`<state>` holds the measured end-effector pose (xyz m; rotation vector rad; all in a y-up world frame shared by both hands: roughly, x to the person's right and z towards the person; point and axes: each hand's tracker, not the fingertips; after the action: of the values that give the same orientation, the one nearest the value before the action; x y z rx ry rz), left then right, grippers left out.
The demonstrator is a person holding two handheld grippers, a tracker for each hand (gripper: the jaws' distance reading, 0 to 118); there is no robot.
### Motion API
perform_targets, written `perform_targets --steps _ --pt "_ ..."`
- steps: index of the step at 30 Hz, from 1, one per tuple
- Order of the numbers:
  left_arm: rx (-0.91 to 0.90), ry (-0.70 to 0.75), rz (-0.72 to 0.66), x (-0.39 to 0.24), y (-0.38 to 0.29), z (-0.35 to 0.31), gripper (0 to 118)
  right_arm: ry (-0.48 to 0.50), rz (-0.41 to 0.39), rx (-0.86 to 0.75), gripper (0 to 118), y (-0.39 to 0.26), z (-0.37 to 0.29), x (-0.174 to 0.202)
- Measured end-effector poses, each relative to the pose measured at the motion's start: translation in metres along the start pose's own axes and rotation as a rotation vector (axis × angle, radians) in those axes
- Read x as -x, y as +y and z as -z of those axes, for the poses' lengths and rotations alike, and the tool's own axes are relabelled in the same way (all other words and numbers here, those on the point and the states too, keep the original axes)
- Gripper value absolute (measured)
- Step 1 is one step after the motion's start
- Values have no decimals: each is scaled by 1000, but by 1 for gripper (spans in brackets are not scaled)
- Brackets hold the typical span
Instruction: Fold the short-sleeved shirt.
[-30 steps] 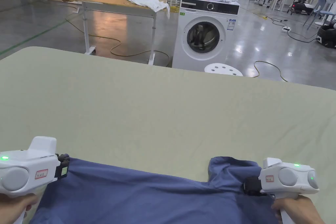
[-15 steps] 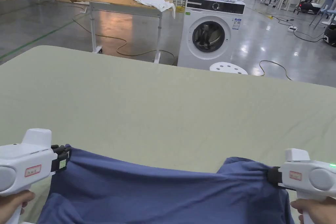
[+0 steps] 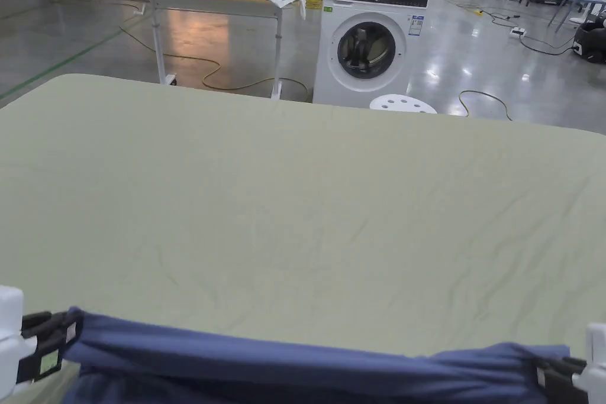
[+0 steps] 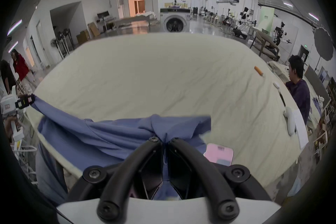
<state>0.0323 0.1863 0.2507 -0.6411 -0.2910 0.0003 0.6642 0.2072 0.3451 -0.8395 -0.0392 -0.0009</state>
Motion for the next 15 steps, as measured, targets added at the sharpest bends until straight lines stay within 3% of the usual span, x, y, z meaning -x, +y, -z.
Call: perform_targets --steps 8,15 --pt "290 46 -53 1 -71 19 7 -34 15 226 2 -70 40 5" --pt "268 56 -67 -3 -65 20 8 -67 -4 237 4 -68 51 15"
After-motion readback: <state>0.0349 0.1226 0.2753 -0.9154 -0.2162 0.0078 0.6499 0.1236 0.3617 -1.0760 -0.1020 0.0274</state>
